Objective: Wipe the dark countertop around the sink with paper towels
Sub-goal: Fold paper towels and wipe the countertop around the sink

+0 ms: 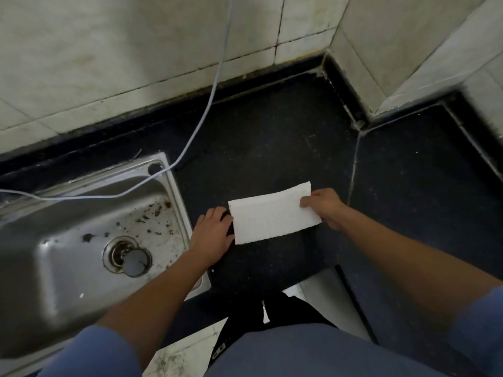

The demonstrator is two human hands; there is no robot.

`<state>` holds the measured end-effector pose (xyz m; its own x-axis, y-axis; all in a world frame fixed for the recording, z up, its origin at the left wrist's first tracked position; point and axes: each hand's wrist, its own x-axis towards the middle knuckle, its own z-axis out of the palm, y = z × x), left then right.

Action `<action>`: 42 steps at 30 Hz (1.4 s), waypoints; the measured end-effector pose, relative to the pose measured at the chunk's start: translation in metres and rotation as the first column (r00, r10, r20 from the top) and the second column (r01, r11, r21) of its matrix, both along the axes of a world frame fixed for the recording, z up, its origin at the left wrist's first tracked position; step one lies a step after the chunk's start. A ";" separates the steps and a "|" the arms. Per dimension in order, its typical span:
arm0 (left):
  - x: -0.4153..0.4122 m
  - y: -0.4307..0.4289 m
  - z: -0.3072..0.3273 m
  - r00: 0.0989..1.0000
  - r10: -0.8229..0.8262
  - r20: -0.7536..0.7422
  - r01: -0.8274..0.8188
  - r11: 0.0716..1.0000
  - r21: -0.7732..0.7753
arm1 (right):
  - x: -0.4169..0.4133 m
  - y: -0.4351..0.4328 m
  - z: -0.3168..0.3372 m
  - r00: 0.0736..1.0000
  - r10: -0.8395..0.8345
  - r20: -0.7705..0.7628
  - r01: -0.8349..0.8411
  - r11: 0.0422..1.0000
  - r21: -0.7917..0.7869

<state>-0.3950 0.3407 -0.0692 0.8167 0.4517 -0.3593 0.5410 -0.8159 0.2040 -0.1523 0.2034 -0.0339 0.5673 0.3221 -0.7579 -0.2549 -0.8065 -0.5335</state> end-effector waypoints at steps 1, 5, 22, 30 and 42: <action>-0.006 0.002 0.001 0.999 0.033 0.007 -0.033 0.999 -0.006 | -0.005 0.005 0.006 0.999 0.012 -0.038 -0.011 0.999 0.032; -0.033 0.012 0.005 0.987 0.162 0.003 -0.162 0.986 -0.026 | -0.042 0.040 0.011 0.978 0.207 0.006 -0.206 0.974 0.090; -0.017 0.003 0.011 0.989 0.091 0.120 -0.086 0.995 -0.044 | -0.079 0.033 -0.024 0.285 0.753 0.594 -0.815 0.516 -0.263; 0.010 -0.009 -0.008 0.989 -0.097 -0.113 0.096 0.995 -0.020 | -0.060 0.003 -0.044 -0.069 0.883 0.465 -0.844 0.197 -0.499; -0.024 -0.029 0.008 0.990 0.135 -0.031 -0.135 0.991 0.000 | -0.054 0.075 -0.025 -0.060 0.873 0.484 -0.862 0.200 -0.467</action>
<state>-0.4192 0.3115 -0.0609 0.7370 0.5560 -0.3842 0.6519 -0.7348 0.1872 -0.2067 0.2780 -0.0585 0.0705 0.8969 -0.4366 0.9790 -0.1461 -0.1421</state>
